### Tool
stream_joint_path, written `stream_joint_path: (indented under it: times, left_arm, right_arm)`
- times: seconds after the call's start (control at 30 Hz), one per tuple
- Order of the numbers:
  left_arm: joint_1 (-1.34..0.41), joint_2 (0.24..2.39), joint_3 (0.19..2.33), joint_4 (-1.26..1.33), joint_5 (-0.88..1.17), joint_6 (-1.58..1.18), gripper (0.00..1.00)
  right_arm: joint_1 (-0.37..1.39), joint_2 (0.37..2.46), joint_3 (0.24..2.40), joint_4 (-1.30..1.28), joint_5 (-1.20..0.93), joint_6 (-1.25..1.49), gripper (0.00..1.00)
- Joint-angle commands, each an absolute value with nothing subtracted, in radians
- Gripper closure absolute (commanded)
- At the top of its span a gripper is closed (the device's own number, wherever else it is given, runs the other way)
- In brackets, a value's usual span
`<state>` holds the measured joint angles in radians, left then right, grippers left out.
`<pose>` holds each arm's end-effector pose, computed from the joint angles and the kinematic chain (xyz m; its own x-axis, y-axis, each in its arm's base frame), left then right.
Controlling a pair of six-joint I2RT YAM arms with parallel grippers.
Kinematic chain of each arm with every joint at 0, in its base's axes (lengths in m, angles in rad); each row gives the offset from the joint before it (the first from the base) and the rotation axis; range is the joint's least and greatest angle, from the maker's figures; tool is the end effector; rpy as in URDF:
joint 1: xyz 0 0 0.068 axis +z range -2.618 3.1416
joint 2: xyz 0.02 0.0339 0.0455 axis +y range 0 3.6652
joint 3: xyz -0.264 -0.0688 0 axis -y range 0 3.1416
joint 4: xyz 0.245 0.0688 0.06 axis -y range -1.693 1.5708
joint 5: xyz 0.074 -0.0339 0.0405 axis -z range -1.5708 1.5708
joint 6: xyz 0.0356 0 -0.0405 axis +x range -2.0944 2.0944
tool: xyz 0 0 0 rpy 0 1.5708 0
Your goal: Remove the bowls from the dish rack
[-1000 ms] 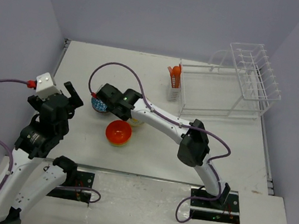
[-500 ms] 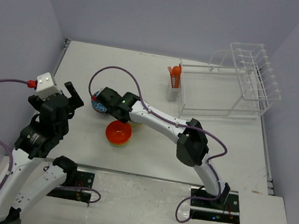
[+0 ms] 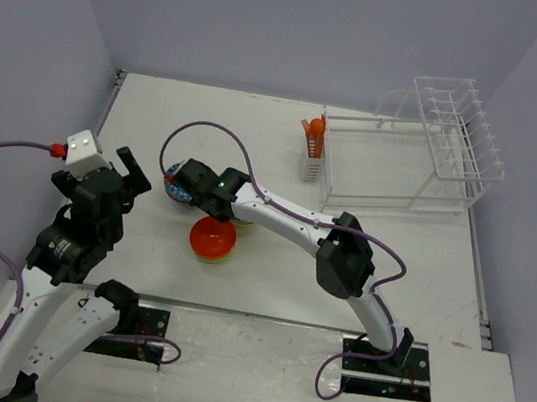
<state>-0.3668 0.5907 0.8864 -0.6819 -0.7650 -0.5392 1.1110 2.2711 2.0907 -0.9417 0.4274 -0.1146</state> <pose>0.1115 -0.0164 0.3518 -0.1271 -0.3480 -0.9289 -0.4724 0.8446 -0.2518 0.2298 0.4308 0.2346 -0.3131 -0.8667 -0.3882 -0.7766 0.4689 -0.4206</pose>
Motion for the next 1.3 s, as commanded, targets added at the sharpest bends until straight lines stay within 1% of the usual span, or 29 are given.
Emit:
stream_joint_path:
  times: [0.0, 0.23, 0.3, 0.33, 0.37, 0.57, 0.8, 0.9, 0.93, 1.0, 1.03, 1.07, 1.1, 1.13, 1.23, 1.27]
  left_arm:
    - [-0.359, 0.591, 0.907, -0.657, -0.769, -0.535, 0.0]
    - [-0.359, 0.591, 0.907, -0.655, -0.765, -0.535, 0.0]
    - [-0.359, 0.589, 0.907, -0.655, -0.767, -0.535, 0.0]
    - [-0.359, 0.589, 0.907, -0.655, -0.767, -0.535, 0.0]
    - [-0.359, 0.589, 0.907, -0.655, -0.765, -0.534, 0.0]
    - [-0.359, 0.591, 0.907, -0.657, -0.765, -0.535, 0.0]
    - [-0.357, 0.601, 0.913, -0.66, -0.773, -0.541, 0.0]
    - [-0.356, 0.617, 0.917, -0.663, -0.778, -0.545, 0.0]
    - [-0.356, 0.624, 0.92, -0.669, -0.778, -0.546, 0.0]
    - [-0.356, 0.646, 0.93, -0.672, -0.769, -0.551, 0.0]
    - [-0.356, 0.655, 0.933, -0.675, -0.759, -0.558, 0.0]
    - [-0.354, 0.666, 0.936, -0.672, -0.74, -0.557, 0.0]
    - [-0.345, 0.687, 0.945, -0.672, -0.732, -0.557, 0.0]
    - [-0.338, 0.698, 0.948, -0.672, -0.724, -0.551, 0.0]
    - [-0.281, 0.721, 0.951, -0.647, -0.672, -0.523, 0.0]
    - [-0.261, 0.726, 0.95, -0.638, -0.634, -0.515, 0.0]
  right_arm:
    - [1.123, 2.264, 2.092, -0.905, 0.453, -0.118, 0.9]
    - [1.121, 2.255, 2.08, -0.904, 0.443, -0.114, 0.81]
    - [1.121, 2.25, 2.072, -0.905, 0.436, -0.11, 0.75]
    - [1.121, 2.247, 2.069, -0.905, 0.434, -0.106, 0.66]
    - [1.121, 2.237, 2.062, -0.905, 0.428, -0.103, 0.64]
    - [1.121, 2.157, 2.03, -0.908, 0.396, -0.081, 0.59]
    - [1.115, 1.984, 1.977, -0.874, 0.387, -0.034, 0.53]
    - [1.088, 1.881, 1.935, -0.85, 0.391, 0.033, 0.47]
    - [1.074, 1.808, 1.909, -0.838, 0.391, 0.052, 0.46]
    - [1.025, 1.715, 1.801, -0.786, 0.387, 0.124, 0.42]
    - [1.003, 1.609, 1.752, -0.763, 0.38, 0.147, 0.41]
    - [0.982, 1.551, 1.655, -0.74, 0.373, 0.17, 0.41]
    - [0.936, 1.495, 1.608, -0.7, 0.373, 0.205, 0.4]
    - [0.91, 1.385, 1.521, -0.686, 0.377, 0.221, 0.39]
    - [0.796, 1.226, 1.377, -0.67, 0.4, 0.265, 0.36]
    - [0.767, 1.121, 1.34, -0.672, 0.411, 0.273, 0.33]
